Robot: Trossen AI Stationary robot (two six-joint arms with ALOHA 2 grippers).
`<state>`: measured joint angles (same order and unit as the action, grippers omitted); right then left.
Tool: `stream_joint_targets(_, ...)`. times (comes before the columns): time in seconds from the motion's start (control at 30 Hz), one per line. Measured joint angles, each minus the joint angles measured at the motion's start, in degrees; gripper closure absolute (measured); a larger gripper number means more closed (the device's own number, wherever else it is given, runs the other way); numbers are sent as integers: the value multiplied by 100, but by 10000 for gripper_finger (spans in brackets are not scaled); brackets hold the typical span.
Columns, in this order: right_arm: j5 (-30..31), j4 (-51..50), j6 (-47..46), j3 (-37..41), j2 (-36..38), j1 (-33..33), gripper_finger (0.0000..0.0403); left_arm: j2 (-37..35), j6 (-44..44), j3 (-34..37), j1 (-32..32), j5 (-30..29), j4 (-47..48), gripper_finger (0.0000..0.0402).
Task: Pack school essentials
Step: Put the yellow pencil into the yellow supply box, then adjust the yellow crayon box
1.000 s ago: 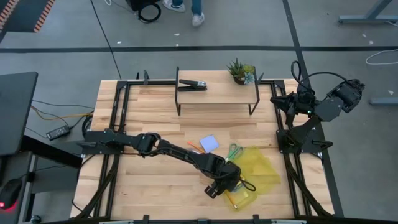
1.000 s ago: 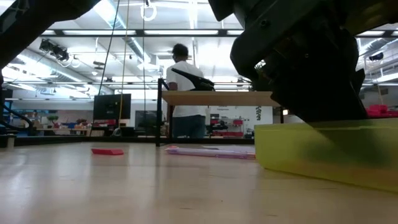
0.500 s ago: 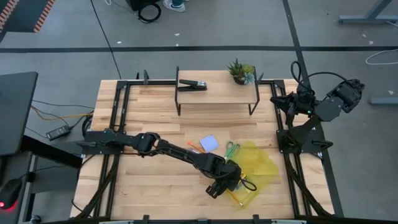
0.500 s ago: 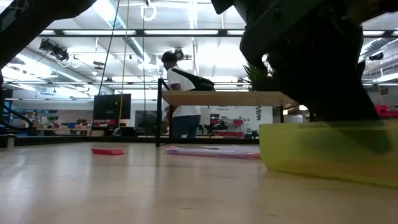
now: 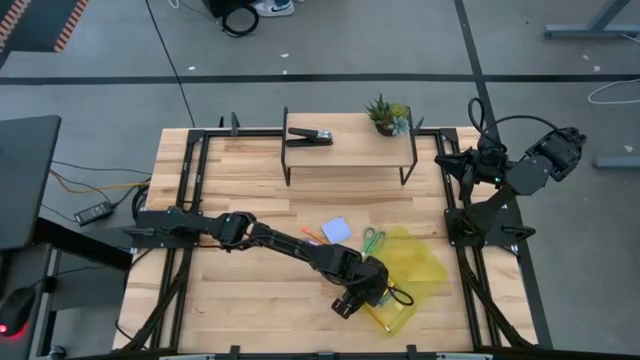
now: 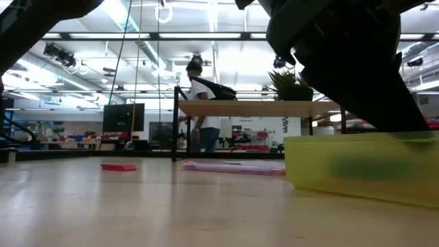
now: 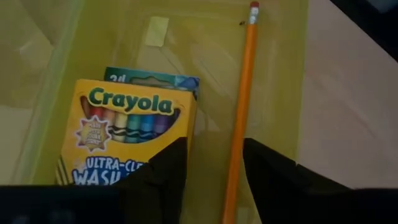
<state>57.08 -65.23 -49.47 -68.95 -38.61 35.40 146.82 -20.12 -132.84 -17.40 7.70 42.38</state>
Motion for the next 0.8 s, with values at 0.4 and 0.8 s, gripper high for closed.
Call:
stream_joint_targets(0.4, -2, 2, -50, 0, 2, -2, 361, -233, 520, 0, 351, -2, -35, 291)
stream_joint_targets(0.8, 41, -23, -92, 0, -4, 0, 361, -827, 279, 0, 687, -21, 1372, 325)
